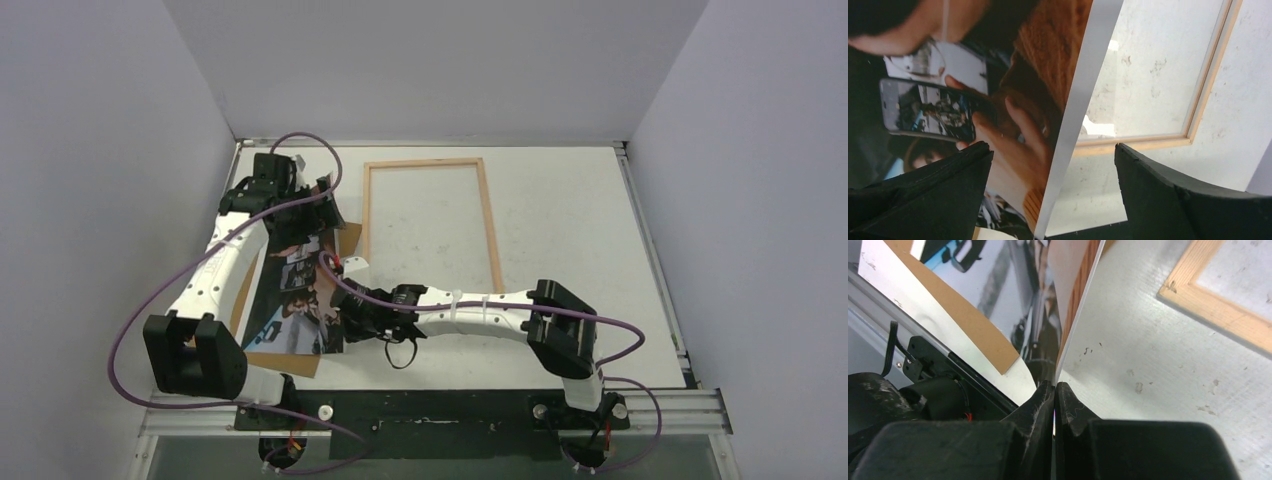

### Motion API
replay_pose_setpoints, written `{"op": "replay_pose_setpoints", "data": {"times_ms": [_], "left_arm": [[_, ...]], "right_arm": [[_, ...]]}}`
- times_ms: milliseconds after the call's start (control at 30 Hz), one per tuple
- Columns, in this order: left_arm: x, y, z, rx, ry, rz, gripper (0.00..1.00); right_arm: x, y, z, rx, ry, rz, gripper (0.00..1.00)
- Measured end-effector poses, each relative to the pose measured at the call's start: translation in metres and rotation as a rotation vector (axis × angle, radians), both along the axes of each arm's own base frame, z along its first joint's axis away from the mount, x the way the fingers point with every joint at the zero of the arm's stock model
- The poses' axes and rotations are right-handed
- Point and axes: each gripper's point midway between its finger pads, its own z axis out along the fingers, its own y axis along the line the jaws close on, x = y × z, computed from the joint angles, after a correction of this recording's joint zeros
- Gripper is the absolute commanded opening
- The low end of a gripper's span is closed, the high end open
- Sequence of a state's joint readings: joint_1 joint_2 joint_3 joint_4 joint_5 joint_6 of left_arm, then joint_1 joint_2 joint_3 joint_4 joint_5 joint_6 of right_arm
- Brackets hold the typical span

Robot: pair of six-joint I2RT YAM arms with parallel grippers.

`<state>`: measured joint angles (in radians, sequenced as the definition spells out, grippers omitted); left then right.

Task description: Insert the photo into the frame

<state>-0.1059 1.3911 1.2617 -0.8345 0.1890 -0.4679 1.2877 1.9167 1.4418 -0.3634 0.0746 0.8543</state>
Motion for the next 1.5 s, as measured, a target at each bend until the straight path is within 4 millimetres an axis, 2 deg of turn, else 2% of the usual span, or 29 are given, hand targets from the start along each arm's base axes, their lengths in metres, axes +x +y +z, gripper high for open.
{"op": "replay_pose_setpoints", "data": {"times_ms": [200, 267, 367, 500, 633, 667, 867, 1200, 1233, 1300, 1333, 1367, 1400, 1433, 1500], "left_arm": [[0.038, -0.002, 0.006, 0.123, -0.001, -0.038, 0.91], [0.047, -0.005, 0.009, 0.176, -0.005, -0.055, 0.88], [0.05, -0.01, 0.019, 0.239, -0.007, -0.077, 0.76], [0.054, -0.007, 0.033, 0.324, 0.007, -0.074, 0.56], [0.051, -0.005, 0.029, 0.421, 0.071, -0.08, 0.51], [0.048, -0.006, 0.025, 0.447, 0.098, -0.088, 0.47], [0.025, -0.001, 0.004, 0.576, 0.245, -0.118, 0.42], [0.018, 0.009, 0.006, 0.622, 0.274, -0.097, 0.0], [0.018, 0.009, 0.006, 0.622, 0.274, -0.096, 0.0], [0.018, 0.009, 0.006, 0.623, 0.274, -0.096, 0.0], [0.018, 0.009, 0.006, 0.624, 0.274, -0.096, 0.0], [0.019, 0.01, 0.006, 0.626, 0.273, -0.095, 0.0], [0.019, 0.01, 0.006, 0.629, 0.272, -0.094, 0.0], [0.019, 0.011, 0.006, 0.631, 0.272, -0.093, 0.0], [0.019, 0.011, 0.007, 0.635, 0.27, -0.091, 0.0]], "right_arm": [[0.003, 0.003, 0.023, -0.029, -0.068, 0.029, 0.0], [0.002, 0.005, 0.029, -0.039, -0.089, 0.04, 0.0], [0.004, 0.004, 0.032, -0.064, -0.112, 0.049, 0.0], [0.006, -0.001, 0.028, -0.119, -0.14, 0.057, 0.0], [0.009, -0.006, 0.018, -0.171, -0.156, 0.06, 0.0], [0.01, -0.008, 0.016, -0.184, -0.159, 0.061, 0.0], [0.013, -0.015, 0.011, -0.228, -0.177, 0.062, 0.0], [0.017, -0.017, 0.011, -0.242, -0.2, 0.066, 0.0], [0.017, -0.017, 0.011, -0.242, -0.2, 0.066, 0.01], [0.017, -0.017, 0.011, -0.242, -0.201, 0.066, 0.07], [0.017, -0.017, 0.011, -0.241, -0.201, 0.065, 0.13], [0.017, -0.016, 0.012, -0.239, -0.201, 0.064, 0.26], [0.019, -0.016, 0.012, -0.236, -0.202, 0.061, 0.33], [0.02, -0.016, 0.012, -0.232, -0.2, 0.057, 0.46], [0.022, -0.015, 0.014, -0.221, -0.197, 0.052, 0.66]]}}
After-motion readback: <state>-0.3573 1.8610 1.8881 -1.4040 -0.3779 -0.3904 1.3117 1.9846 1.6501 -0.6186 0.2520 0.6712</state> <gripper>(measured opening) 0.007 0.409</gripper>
